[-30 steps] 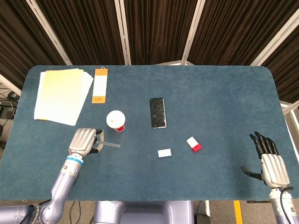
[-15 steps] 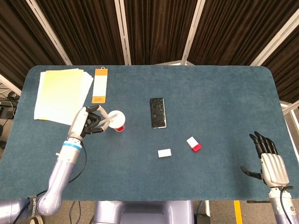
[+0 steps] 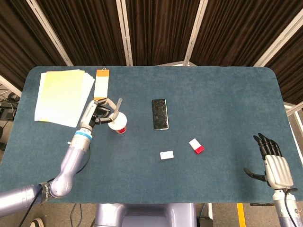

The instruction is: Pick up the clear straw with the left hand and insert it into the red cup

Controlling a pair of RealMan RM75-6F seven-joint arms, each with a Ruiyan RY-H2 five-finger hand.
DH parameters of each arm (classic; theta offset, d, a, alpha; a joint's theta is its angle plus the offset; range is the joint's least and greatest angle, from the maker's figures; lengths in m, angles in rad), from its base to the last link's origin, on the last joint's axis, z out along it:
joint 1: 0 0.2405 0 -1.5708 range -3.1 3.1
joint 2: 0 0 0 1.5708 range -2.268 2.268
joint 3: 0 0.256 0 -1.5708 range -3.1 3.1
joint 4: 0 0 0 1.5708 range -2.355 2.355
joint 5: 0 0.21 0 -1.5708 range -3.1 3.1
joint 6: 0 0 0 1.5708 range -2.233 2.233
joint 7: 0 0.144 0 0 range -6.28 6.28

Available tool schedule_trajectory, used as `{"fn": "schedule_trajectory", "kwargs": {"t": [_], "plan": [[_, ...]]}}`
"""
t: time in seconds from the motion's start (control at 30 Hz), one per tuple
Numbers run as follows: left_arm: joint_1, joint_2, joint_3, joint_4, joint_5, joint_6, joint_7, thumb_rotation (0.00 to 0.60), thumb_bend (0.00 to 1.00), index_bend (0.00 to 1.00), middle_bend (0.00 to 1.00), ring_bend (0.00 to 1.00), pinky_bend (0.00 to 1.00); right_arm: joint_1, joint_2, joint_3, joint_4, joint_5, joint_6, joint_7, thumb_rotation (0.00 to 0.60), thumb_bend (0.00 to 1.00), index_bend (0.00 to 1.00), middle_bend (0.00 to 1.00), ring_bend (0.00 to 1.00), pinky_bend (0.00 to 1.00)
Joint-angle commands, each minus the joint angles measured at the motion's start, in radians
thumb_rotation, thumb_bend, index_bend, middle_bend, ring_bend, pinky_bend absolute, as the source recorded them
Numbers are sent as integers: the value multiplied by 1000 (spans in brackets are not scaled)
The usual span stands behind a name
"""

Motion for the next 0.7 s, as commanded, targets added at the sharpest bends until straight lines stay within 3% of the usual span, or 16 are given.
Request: {"fn": "schedule_trajectory", "kwargs": {"t": [0.03, 0.7], "plan": [[-9, -11, 10, 16, 8, -6, -9, 600, 406, 592, 998, 928, 768, 0, 1, 0, -1, -2, 0, 1, 600, 148, 34, 0, 0, 0], [-25, -29, 35, 52, 21, -26, -44, 600, 407, 592, 998, 929, 767, 0, 5, 0, -8, 8, -7, 5, 600, 148, 34, 0, 0, 0]]}}
